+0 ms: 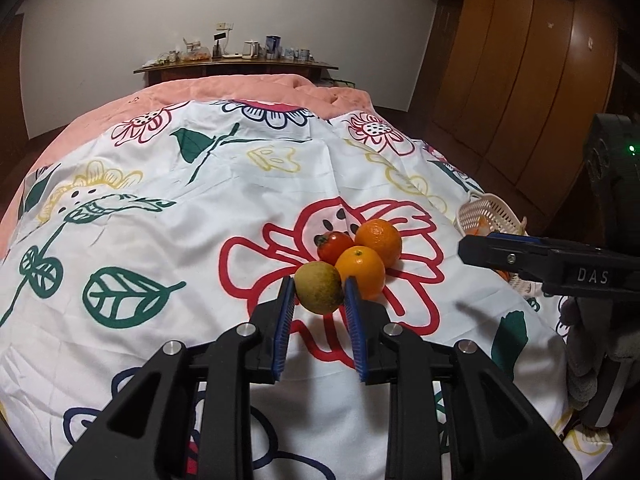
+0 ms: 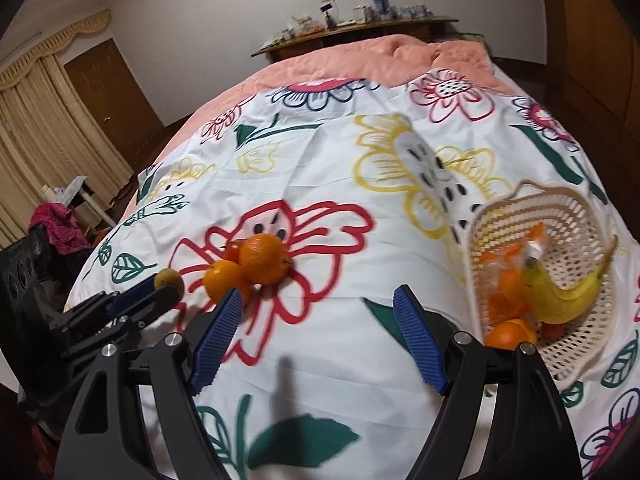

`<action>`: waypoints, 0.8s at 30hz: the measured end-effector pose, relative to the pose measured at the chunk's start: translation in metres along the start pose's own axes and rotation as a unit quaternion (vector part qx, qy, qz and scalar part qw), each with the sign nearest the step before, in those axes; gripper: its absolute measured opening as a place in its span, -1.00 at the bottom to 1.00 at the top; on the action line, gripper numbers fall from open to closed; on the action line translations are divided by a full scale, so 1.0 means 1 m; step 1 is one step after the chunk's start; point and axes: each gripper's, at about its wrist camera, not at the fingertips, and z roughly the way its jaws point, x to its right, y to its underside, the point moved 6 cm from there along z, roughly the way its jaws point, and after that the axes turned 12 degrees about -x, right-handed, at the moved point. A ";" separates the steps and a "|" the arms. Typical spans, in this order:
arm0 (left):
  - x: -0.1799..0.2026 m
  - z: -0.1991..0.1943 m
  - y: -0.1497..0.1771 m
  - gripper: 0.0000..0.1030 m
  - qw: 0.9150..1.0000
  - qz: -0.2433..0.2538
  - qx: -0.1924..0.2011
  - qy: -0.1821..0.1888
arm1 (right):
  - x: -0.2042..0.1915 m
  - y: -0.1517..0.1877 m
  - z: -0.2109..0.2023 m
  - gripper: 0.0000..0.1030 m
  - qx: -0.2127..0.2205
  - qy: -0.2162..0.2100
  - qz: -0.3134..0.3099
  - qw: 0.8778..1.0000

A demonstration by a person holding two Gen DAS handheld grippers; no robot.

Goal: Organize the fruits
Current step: 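Grasp the second brown kiwi with the left gripper and lift it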

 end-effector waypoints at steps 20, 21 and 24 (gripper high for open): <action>-0.038 -0.030 0.019 -0.49 0.996 -0.074 0.040 -0.029 | -0.076 -0.001 0.046 0.01 -0.070 -0.014 -0.078 0.994; -0.037 -0.031 0.020 -0.49 0.996 -0.073 0.041 -0.029 | -0.077 -0.001 0.049 -0.01 -0.075 -0.009 -0.077 0.994; -0.041 -0.036 0.020 -0.49 0.996 -0.077 0.043 -0.027 | -0.079 -0.001 0.057 -0.05 -0.086 0.001 -0.076 0.993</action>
